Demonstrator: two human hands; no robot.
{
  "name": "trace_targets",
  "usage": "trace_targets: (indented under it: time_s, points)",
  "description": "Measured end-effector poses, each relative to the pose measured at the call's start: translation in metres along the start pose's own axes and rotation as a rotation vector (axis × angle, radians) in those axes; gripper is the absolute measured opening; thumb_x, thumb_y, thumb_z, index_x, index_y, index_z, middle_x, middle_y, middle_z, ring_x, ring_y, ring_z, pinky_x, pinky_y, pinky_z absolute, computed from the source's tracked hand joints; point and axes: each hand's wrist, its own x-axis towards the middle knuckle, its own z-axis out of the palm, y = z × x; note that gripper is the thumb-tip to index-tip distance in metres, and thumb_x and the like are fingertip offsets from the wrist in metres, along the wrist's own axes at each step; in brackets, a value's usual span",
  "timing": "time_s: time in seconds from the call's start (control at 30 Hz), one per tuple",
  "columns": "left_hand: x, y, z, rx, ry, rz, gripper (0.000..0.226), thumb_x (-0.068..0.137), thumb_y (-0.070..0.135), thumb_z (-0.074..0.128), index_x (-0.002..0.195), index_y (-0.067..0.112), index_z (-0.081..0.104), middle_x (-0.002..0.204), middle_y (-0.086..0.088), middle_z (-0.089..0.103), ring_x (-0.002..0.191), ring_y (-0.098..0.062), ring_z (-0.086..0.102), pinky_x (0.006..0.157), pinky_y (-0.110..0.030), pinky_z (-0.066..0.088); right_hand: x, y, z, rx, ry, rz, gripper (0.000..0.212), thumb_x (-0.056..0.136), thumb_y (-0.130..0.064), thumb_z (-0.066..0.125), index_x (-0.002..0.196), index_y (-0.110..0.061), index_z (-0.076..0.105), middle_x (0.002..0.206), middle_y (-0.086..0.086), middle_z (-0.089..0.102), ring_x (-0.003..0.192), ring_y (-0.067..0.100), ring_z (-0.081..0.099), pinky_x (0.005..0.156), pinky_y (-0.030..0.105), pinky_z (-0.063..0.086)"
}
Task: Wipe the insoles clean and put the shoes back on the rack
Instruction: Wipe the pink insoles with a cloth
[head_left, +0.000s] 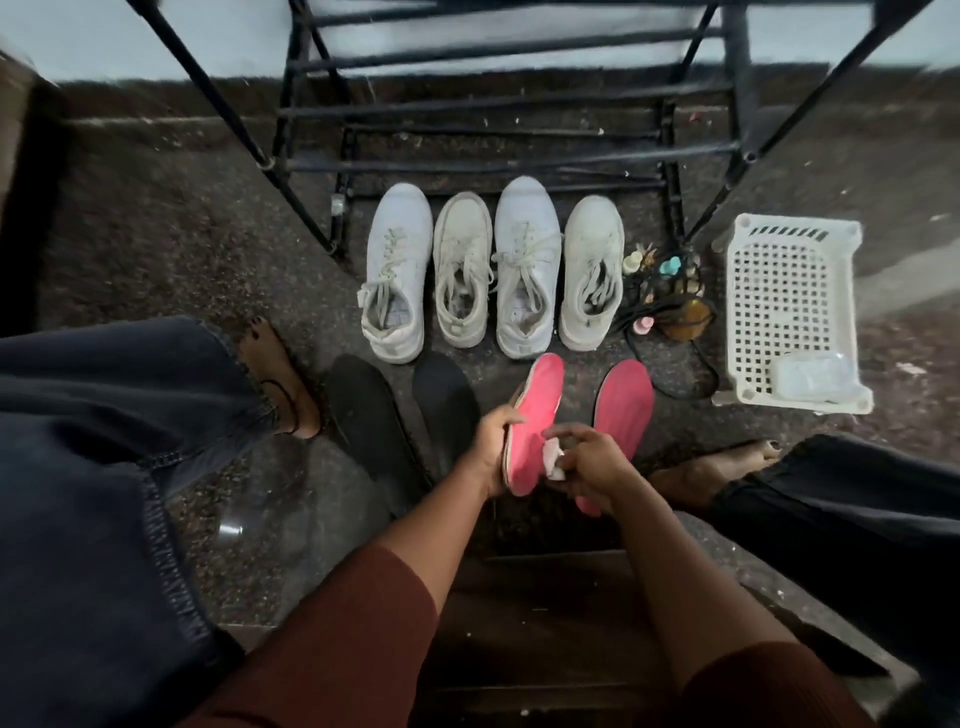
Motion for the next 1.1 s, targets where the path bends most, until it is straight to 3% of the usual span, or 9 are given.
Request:
trace_targets:
  time_s: [0.13, 0.23, 0.4, 0.57, 0.7, 0.8, 0.9, 0.97, 1.1]
  points:
    - [-0.046, 0.024, 0.014, -0.225, -0.115, 0.089, 0.053, 0.066, 0.018, 0.039, 0.112, -0.003, 0.054, 0.093, -0.023, 0.065, 0.082, -0.032, 0.063, 0.075, -0.041, 0.056, -0.045, -0.05, -0.009, 0.104, 0.063, -0.174, 0.043, 0.079, 0.019, 0.034, 0.095, -0.009, 0.063, 0.073, 0.007, 0.062, 0.058, 0.013, 0.058, 0.055, 0.026, 0.047]
    - [-0.08, 0.039, 0.026, -0.37, -0.235, 0.157, 0.057, 0.065, 0.017, 0.04, 0.114, -0.006, 0.056, 0.103, -0.025, 0.063, 0.09, -0.036, 0.065, 0.076, -0.039, 0.055, -0.081, -0.082, -0.01, 0.271, -0.008, -0.331, 0.032, 0.085, 0.017, 0.041, 0.1, -0.004, 0.061, 0.08, 0.007, 0.061, 0.07, 0.017, 0.056, 0.062, 0.025, 0.049]
    - [-0.133, 0.056, 0.044, -0.398, -0.376, 0.288, 0.054, 0.053, 0.012, 0.065, 0.104, -0.003, 0.061, 0.092, -0.023, 0.065, 0.079, -0.035, 0.065, 0.074, -0.043, 0.057, -0.15, -0.114, 0.014, 0.385, -0.179, -0.527, 0.009, 0.082, 0.009, 0.057, 0.081, 0.001, 0.061, 0.074, 0.011, 0.069, 0.067, 0.017, 0.068, 0.059, 0.021, 0.054]
    - [-0.176, 0.071, 0.048, -0.302, -0.394, 0.405, 0.041, 0.077, 0.02, 0.043, 0.106, -0.001, 0.063, 0.089, -0.019, 0.07, 0.075, -0.03, 0.069, 0.069, -0.038, 0.059, -0.2, -0.125, 0.043, -0.098, 0.135, -0.82, 0.015, 0.073, -0.004, 0.074, 0.071, 0.0, 0.059, 0.066, 0.02, 0.062, 0.058, 0.03, 0.061, 0.059, 0.036, 0.049]
    - [-0.2, 0.075, 0.046, -0.268, -0.505, 0.475, 0.042, 0.084, 0.022, 0.04, 0.098, 0.003, 0.074, 0.092, -0.015, 0.072, 0.081, -0.027, 0.07, 0.073, -0.037, 0.057, -0.226, -0.14, 0.064, -0.467, 0.418, -1.021, 0.025, 0.073, -0.022, 0.074, 0.066, -0.005, 0.056, 0.063, 0.012, 0.059, 0.061, 0.028, 0.054, 0.057, 0.032, 0.037]
    - [-0.208, 0.081, 0.043, -0.271, -0.509, 0.479, 0.043, 0.087, 0.022, 0.036, 0.092, 0.005, 0.076, 0.088, -0.011, 0.073, 0.08, -0.024, 0.071, 0.077, -0.033, 0.057, -0.239, -0.148, 0.078, -0.665, 0.519, -1.221, 0.015, 0.074, -0.012, 0.071, 0.072, -0.004, 0.058, 0.069, 0.006, 0.057, 0.064, 0.023, 0.05, 0.056, 0.029, 0.028]
    - [-0.214, 0.087, 0.041, -0.274, -0.487, 0.444, 0.041, 0.088, 0.025, 0.04, 0.101, 0.002, 0.072, 0.095, -0.013, 0.069, 0.093, -0.025, 0.067, 0.092, -0.035, 0.05, -0.246, -0.141, 0.093, -0.899, 0.488, -1.364, 0.014, 0.08, -0.005, 0.064, 0.093, -0.006, 0.065, 0.074, 0.012, 0.062, 0.064, 0.028, 0.056, 0.053, 0.031, 0.039]
    - [-0.217, 0.091, 0.041, -0.243, -0.457, 0.398, 0.051, 0.091, 0.032, 0.038, 0.122, -0.003, 0.059, 0.116, -0.018, 0.059, 0.113, -0.03, 0.056, 0.108, -0.04, 0.037, -0.248, -0.13, 0.101, -1.024, 0.349, -1.404, 0.012, 0.079, 0.0, 0.06, 0.087, -0.006, 0.066, 0.072, 0.012, 0.063, 0.062, 0.027, 0.057, 0.053, 0.036, 0.047]
    - [-0.219, 0.093, 0.035, -0.335, -0.456, 0.395, 0.052, 0.088, 0.032, 0.043, 0.116, -0.008, 0.063, 0.117, -0.026, 0.06, 0.111, -0.035, 0.056, 0.1, -0.042, 0.045, -0.252, -0.109, 0.105, -1.009, 0.14, -1.363, 0.01, 0.073, 0.001, 0.06, 0.075, -0.005, 0.068, 0.072, 0.01, 0.066, 0.065, 0.026, 0.06, 0.057, 0.034, 0.045]
